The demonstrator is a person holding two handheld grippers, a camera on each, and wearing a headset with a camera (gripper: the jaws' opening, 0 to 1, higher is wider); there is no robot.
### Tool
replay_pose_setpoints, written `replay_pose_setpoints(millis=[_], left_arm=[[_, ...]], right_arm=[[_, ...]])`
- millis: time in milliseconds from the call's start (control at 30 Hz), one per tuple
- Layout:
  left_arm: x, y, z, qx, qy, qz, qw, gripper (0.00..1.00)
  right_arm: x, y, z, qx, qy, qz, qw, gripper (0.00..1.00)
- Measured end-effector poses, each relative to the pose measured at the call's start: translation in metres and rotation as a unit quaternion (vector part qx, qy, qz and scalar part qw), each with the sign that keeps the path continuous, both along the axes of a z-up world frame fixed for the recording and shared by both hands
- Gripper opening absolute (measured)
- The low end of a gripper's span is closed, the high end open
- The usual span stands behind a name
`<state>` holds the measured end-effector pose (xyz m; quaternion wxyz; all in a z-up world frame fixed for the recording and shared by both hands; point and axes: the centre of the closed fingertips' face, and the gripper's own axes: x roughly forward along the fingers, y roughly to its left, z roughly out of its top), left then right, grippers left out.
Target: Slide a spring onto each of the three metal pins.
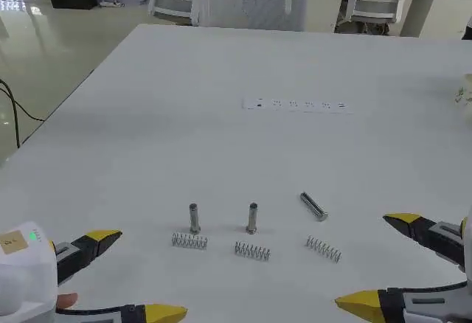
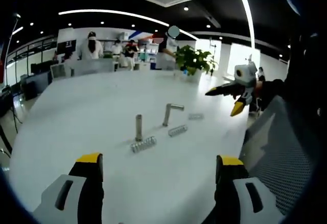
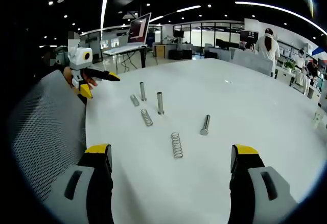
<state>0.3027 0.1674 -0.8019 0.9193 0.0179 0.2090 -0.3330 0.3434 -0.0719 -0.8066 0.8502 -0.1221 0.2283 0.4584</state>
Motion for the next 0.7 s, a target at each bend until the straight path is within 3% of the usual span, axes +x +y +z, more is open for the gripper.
replay_pose_setpoints(millis=[700], left_arm=[[-0.0008, 0.0006, -0.0012, 0.000, 0.001, 0.002, 1.0000, 0.87]], right_arm=[[-0.0002, -0.0007, -0.0017, 0.000, 0.001, -0.001, 1.0000, 0.96]])
